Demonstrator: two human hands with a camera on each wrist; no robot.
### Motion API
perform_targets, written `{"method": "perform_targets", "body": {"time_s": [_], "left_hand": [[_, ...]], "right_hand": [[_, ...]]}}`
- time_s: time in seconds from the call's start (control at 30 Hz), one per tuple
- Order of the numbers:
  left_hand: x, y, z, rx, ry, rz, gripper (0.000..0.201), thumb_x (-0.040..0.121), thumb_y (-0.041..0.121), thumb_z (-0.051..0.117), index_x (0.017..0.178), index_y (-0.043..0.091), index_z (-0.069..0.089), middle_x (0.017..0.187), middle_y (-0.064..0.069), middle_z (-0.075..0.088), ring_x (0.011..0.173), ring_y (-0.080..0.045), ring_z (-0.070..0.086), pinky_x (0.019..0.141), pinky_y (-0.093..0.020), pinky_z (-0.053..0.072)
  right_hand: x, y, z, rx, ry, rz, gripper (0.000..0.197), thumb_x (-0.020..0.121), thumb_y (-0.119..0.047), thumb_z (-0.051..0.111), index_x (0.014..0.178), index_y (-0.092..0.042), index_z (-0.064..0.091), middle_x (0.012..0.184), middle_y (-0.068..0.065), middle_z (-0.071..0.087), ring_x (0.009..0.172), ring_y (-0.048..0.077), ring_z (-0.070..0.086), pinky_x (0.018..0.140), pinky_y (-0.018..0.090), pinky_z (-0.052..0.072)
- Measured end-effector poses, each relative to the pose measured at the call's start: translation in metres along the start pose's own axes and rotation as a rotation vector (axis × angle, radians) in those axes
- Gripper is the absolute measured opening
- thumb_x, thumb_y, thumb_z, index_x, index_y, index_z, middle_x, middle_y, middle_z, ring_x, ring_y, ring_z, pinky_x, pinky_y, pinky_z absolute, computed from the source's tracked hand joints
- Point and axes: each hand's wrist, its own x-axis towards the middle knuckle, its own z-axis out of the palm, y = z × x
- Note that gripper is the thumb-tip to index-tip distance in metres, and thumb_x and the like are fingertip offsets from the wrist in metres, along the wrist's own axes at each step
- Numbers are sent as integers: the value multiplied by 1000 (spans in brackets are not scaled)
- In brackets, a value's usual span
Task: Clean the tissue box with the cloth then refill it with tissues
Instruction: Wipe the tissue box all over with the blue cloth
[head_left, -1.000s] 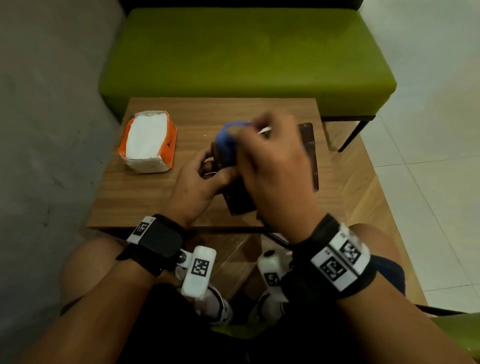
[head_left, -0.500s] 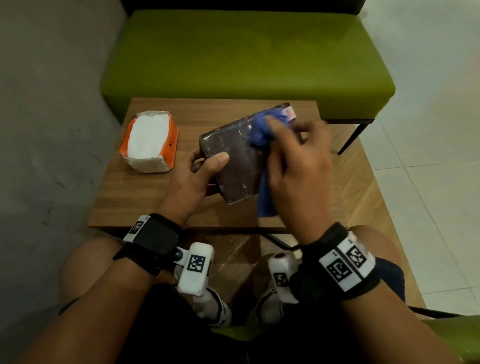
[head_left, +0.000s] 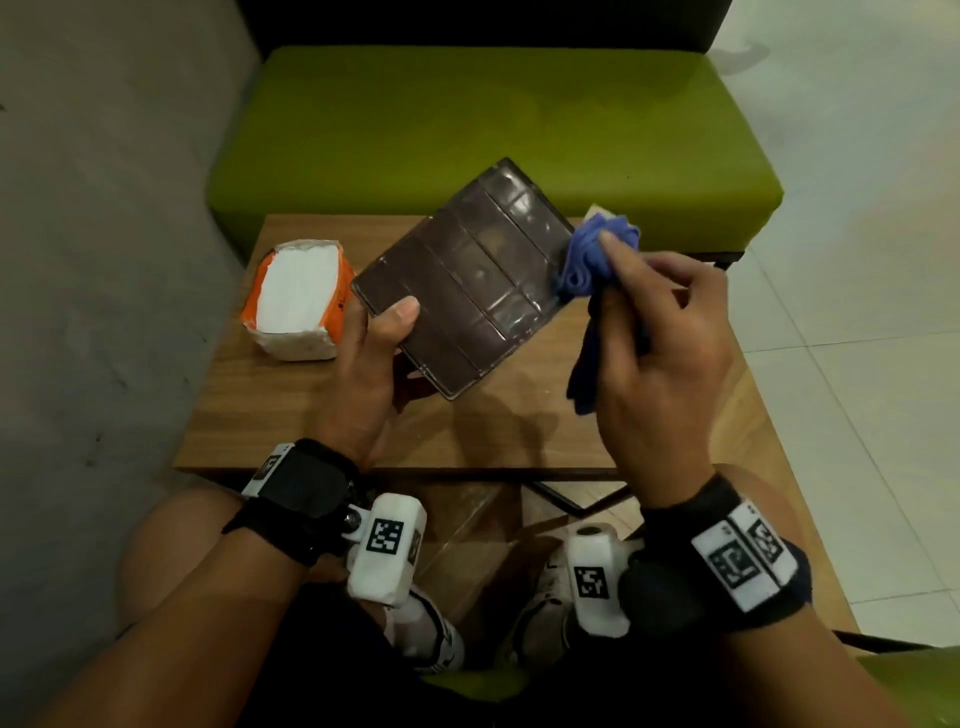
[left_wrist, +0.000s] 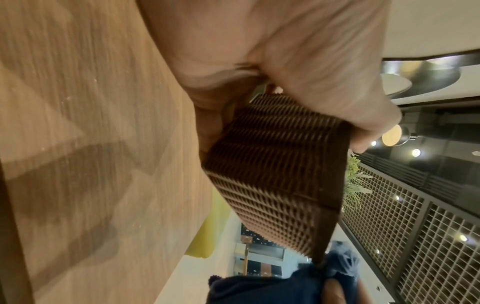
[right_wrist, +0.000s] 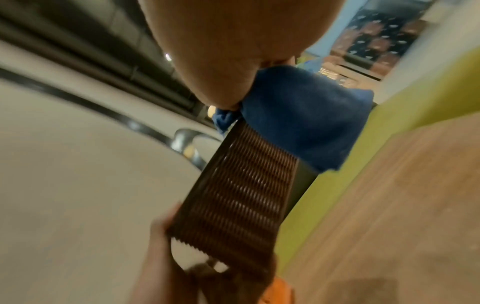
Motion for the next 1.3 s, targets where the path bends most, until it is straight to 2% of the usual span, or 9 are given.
{"method": "perform_targets", "body": {"time_s": [0.07, 0.17, 0.23, 0.33, 0.47, 0.73, 1.0, 1.2, 1.3], "left_hand": [[-1, -1, 2, -41, -21, -24, 78, 87, 44, 70, 158, 22, 46, 148, -13, 67, 131, -33, 69, 96, -51, 64], [2, -3, -4, -4, -82, -66, 78, 81, 29, 79, 153, 12, 51, 146, -17, 67, 134, -36, 66, 113, -56, 54], [4, -3, -14, 105, -116, -93, 93, 75, 26, 86, 156, 14, 43, 146, -15, 67, 134, -34, 66, 117, -59, 49], [7, 2, -21, 197, -200, -132, 100, 70, 27, 90, 157, 22, 41, 145, -10, 69, 133, -31, 68, 114, -56, 53], [10, 9, -12, 162, -162, -183, 81, 73, 44, 86, 146, 23, 58, 137, -8, 75, 127, -30, 73, 113, -56, 53], [19, 7, 1, 29, 50, -80, 61, 92, 40, 75, 144, 10, 62, 129, -15, 78, 120, -34, 75, 108, -54, 57], [11, 2, 8, 93, 18, -45, 63, 89, 38, 81, 143, 13, 58, 132, -10, 76, 121, -28, 76, 107, -52, 59], [16, 6, 12, 92, 101, 29, 66, 79, 56, 88, 129, 17, 68, 127, -6, 77, 122, -29, 74, 107, -58, 57], [14, 3, 10, 49, 54, 42, 34, 88, 41, 85, 119, 33, 73, 128, -3, 78, 120, -26, 76, 98, -54, 62]], "right_hand": [[5, 0, -1, 133, -45, 39, 36, 107, -6, 59, 143, -10, 65, 124, 14, 63, 109, 14, 62, 93, 23, 48], [8, 1, -2, 222, -96, 37, 36, 107, -2, 57, 141, -10, 66, 129, 12, 65, 122, 19, 63, 103, 34, 52], [11, 3, -5, 188, -107, 20, 36, 107, -1, 57, 139, -11, 68, 130, 11, 65, 123, 17, 63, 104, 28, 50], [16, 7, -9, 147, -191, -23, 34, 109, -6, 56, 140, -13, 68, 134, 10, 63, 125, 18, 61, 104, 31, 51], [16, 15, -7, 111, -279, -65, 34, 109, -12, 53, 140, -18, 68, 137, 7, 59, 126, 27, 60, 102, 45, 53], [-15, -5, 2, 3, -325, -59, 33, 103, -7, 62, 134, -15, 71, 127, 7, 50, 91, 11, 53, 82, 16, 47], [7, -23, 20, -111, -68, 43, 30, 103, -8, 57, 129, -10, 72, 118, 13, 54, 102, 22, 56, 80, 27, 49], [-51, -44, 25, -128, -366, -144, 33, 105, -15, 54, 133, -7, 68, 124, 17, 54, 99, 22, 55, 73, 31, 53], [-28, -25, 20, -87, -90, 53, 29, 104, -7, 58, 131, -5, 69, 120, 17, 55, 97, 10, 49, 79, 14, 46]]}}
